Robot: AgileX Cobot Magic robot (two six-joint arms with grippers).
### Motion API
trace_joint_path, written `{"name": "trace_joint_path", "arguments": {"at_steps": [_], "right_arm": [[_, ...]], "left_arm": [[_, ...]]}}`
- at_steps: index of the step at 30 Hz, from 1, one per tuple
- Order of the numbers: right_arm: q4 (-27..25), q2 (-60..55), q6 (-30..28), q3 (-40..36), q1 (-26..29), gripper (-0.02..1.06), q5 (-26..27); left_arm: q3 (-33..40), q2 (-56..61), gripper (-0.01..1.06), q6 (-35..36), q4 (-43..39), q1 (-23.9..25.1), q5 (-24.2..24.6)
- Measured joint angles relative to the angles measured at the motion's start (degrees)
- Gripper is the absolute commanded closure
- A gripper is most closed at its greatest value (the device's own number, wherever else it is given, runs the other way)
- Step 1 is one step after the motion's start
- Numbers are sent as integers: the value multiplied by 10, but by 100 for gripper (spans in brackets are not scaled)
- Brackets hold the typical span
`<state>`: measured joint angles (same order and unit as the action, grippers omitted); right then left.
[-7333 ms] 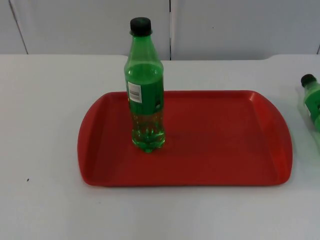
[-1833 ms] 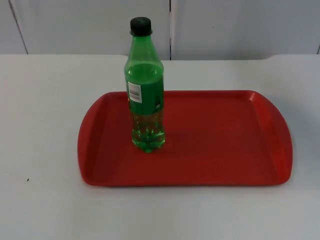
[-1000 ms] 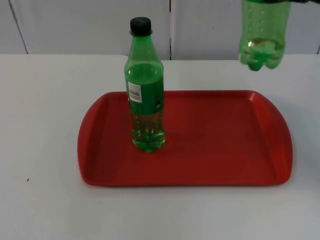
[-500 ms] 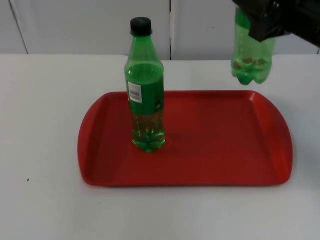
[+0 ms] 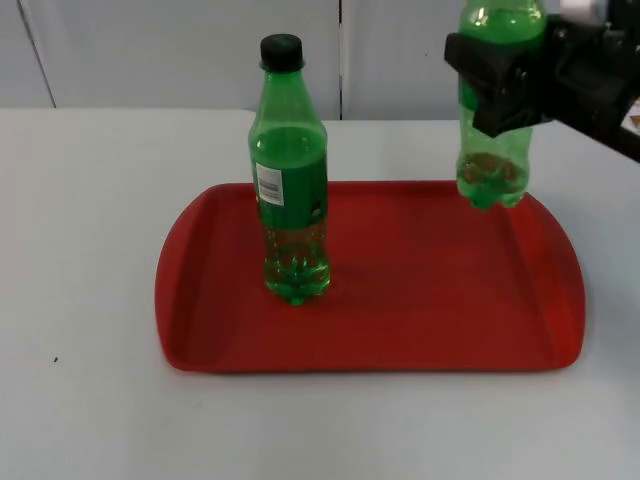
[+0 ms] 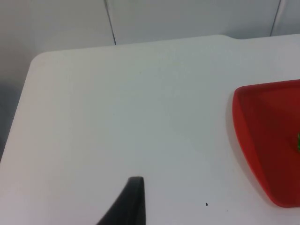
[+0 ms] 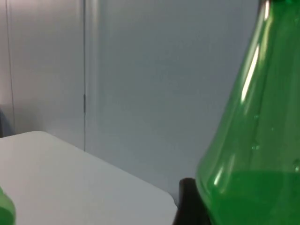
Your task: Place the bottle upright on the tray.
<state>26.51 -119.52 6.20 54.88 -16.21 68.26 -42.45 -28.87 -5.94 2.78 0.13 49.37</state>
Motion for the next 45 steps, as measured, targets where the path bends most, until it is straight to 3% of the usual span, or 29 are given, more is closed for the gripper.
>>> {"name": "trace_joint_path", "arguments": {"at_steps": [18,45], "right_arm": [[-31,-122,1,113,-38,105,1],[-43,-156,-5,118,-48,105,16]], "left_arm": [[0,0,0,0,-1,0,0],[0,0,0,0,-2,0,0]]}}
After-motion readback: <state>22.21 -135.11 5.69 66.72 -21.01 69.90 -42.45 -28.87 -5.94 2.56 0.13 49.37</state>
